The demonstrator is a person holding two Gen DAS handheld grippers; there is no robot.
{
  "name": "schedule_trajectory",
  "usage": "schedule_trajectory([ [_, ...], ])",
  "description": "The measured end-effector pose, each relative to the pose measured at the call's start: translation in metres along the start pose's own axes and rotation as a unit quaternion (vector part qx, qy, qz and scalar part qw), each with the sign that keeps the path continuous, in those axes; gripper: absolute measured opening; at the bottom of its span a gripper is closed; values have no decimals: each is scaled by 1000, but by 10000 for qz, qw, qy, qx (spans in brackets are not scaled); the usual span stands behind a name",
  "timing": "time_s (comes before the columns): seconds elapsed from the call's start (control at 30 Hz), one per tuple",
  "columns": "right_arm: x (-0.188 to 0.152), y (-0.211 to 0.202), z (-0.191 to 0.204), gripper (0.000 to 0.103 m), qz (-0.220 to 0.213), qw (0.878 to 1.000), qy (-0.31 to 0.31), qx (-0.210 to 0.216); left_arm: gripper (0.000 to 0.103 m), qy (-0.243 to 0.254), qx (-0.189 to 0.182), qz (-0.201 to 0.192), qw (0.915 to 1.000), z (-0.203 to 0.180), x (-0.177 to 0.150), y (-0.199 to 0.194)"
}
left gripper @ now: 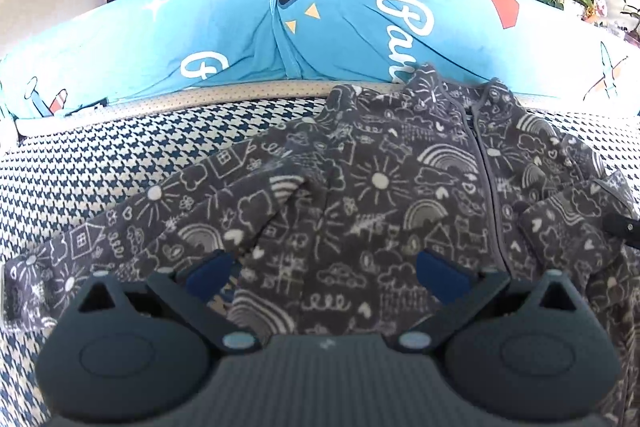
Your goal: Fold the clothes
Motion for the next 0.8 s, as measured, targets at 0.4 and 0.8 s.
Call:
schedule_trajectory([
  [0.4,-58,-6,92,22,953,9722,-895,1942,103,-196,555,-108,9982,32,-4,-6],
  [0.8,-103,-1,112,40,1292,9596,-1883,1642,103,-306,609,-24,9977,42,-8,-2],
])
Point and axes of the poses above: each gripper's, at about its wrist camera, not at the fingertips, and y roughly the way its jaws point, z to its left, x to its top, the point moved 7 cm from there along y, roughly the way its jaws point, and after that the axes turned 13 degrees about y, right-handed, at the moved point
